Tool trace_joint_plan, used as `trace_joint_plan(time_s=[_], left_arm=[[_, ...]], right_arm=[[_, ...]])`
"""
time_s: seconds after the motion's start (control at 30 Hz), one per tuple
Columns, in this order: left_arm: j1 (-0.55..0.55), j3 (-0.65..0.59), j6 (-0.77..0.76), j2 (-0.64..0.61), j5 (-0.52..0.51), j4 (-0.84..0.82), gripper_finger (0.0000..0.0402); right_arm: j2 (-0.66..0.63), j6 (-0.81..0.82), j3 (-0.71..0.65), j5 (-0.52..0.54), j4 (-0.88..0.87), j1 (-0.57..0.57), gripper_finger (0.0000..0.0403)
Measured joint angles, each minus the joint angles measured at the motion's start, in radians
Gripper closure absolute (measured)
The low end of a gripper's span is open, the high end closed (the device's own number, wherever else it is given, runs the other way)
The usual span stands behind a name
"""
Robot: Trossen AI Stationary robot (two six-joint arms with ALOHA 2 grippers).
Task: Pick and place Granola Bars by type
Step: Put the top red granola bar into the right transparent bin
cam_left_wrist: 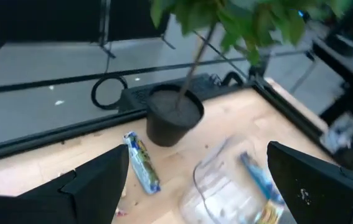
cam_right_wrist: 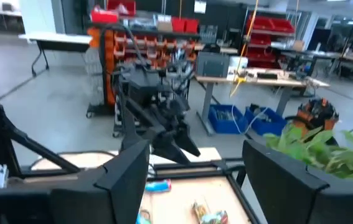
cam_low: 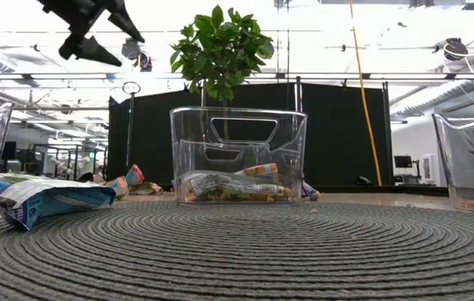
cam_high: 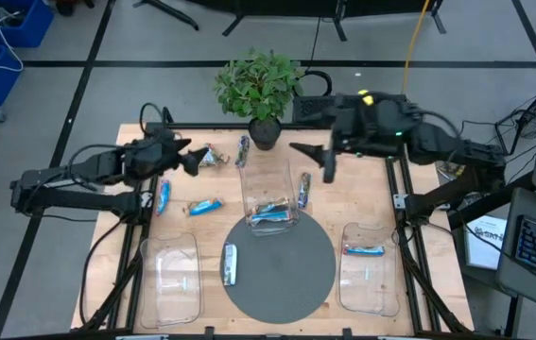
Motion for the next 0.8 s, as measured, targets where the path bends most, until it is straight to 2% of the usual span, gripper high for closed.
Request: trace_joint_plan(time_s=[0.2,0.33,0.5,0.67,0.8], left_arm=[[0.107,0.13,-0.217,0.125,0.028,-0.115,0.0023],[0.191,0.247,-0.312,0.209,0.09,-0.256,0.0023],[0.268,0.443,-0.326,0.322,0.182,-0.465,0.0023],[0.296,0.622,-0.311,0.418,0.147,-0.684,0.0023],[0.342,0.704,-0.348,0.472,0.125,-0.843,0.0023]], right_arm=[[-0.05,-0.03,0.0,0.0,-0.066,0.0,0.0151],[-0.058,-0.055,0.0,-0.001,-0.111,0.0,0.0151],[-0.057,-0.084,0.0,-0.003,-0.121,0.0,0.0151],[-0.057,-0.109,0.0,-0.052,-0.119,0.0,0.0151],[-0.057,-0.108,0.0,-0.054,-0.11,0.0,0.0151]])
